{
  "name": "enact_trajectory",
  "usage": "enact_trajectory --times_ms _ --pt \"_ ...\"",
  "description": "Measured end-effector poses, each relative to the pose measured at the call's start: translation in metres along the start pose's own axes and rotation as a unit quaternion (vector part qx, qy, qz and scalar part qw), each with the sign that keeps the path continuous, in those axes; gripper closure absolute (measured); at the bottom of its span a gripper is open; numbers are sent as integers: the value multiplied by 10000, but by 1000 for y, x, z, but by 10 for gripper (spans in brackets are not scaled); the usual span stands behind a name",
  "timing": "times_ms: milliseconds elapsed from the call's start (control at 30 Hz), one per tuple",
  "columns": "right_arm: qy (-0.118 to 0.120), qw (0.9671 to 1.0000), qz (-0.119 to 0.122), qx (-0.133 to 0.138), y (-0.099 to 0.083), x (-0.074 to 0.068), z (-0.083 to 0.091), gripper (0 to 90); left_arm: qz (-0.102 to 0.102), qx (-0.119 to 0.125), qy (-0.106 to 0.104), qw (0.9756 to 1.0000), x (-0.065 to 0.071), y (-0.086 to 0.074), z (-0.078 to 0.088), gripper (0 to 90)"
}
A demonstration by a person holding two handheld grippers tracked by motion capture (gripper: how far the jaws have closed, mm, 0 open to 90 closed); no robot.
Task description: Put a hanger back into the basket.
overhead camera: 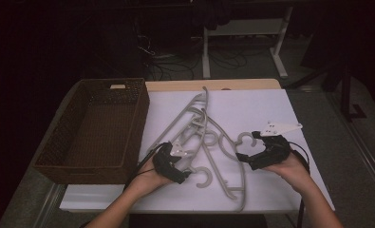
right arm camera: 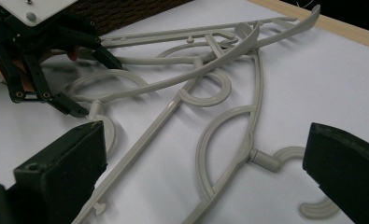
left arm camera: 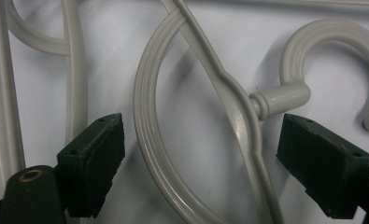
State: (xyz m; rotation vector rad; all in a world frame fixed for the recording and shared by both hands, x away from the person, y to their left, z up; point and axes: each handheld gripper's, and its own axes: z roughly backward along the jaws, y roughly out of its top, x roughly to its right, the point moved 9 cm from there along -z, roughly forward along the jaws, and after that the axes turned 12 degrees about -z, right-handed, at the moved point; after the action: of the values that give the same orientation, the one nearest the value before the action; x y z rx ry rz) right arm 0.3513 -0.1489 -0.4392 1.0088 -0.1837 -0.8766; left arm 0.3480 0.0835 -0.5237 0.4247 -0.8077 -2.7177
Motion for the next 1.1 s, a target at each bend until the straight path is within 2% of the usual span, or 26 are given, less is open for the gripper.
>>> enact_trajectory --times_ms 133,300,433,900,1100 --pt "6 10000 -8 8 0 0 1 0 2 21 -92 10000 3 0 1 236" --pt "25 10000 -50 40 1 1 2 0 154 1 -258 9995 4 0 2 291" --pt "33 10000 -64 38 1 1 2 0 178 -46 -251 9995 7 1 3 359" --pt "34 10000 -83 42 2 2 3 0 357 -208 -218 9989 5 1 6 408" --pt "39 10000 -77 48 2 2 4 0 431 -107 -252 9987 4 5 12 412"
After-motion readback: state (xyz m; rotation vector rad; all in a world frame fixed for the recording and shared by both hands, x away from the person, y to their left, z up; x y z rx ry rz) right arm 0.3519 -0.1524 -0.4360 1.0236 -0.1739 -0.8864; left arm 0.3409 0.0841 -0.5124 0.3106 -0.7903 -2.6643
